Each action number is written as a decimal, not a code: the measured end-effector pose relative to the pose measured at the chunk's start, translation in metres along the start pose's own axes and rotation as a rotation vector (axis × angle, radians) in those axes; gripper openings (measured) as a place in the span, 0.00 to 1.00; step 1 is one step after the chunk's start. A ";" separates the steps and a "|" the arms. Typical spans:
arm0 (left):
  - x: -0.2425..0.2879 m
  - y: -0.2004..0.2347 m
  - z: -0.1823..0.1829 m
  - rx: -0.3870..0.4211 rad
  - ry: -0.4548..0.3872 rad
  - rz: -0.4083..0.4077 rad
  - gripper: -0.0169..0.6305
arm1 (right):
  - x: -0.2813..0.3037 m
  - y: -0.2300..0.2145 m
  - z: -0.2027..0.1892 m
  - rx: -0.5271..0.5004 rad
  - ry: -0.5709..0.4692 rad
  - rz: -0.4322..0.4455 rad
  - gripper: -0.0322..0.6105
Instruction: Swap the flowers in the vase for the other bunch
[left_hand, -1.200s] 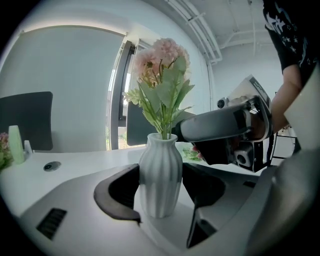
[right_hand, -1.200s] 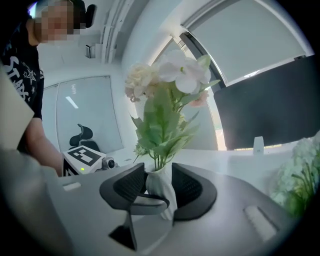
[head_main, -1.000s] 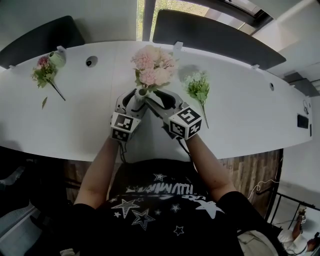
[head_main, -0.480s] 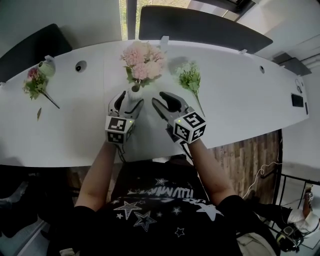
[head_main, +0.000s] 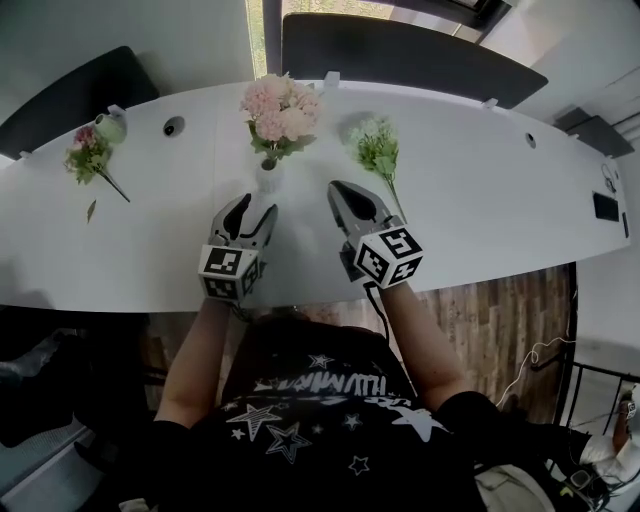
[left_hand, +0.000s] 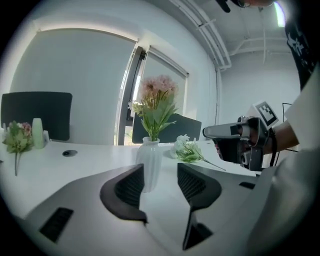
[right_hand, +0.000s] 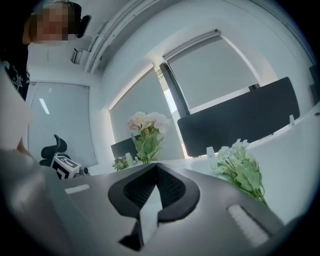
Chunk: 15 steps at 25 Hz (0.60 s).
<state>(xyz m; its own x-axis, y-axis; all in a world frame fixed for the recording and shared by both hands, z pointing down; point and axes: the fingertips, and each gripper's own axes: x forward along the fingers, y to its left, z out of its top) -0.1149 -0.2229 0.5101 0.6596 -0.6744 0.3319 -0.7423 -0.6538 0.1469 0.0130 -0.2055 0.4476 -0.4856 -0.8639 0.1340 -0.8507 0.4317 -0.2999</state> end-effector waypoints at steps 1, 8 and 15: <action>-0.005 -0.005 0.005 0.006 -0.015 0.016 0.31 | -0.005 0.001 0.004 0.002 -0.007 0.011 0.05; -0.039 -0.037 0.027 -0.005 -0.108 0.129 0.05 | -0.052 0.015 0.026 -0.009 -0.036 0.084 0.05; -0.062 -0.099 0.044 0.007 -0.186 0.135 0.04 | -0.109 0.022 0.038 -0.032 -0.060 0.127 0.05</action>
<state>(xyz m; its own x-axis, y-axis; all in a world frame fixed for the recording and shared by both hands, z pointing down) -0.0774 -0.1317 0.4346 0.5649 -0.8073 0.1708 -0.8251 -0.5549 0.1063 0.0547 -0.1115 0.3903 -0.5780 -0.8151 0.0400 -0.7894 0.5461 -0.2805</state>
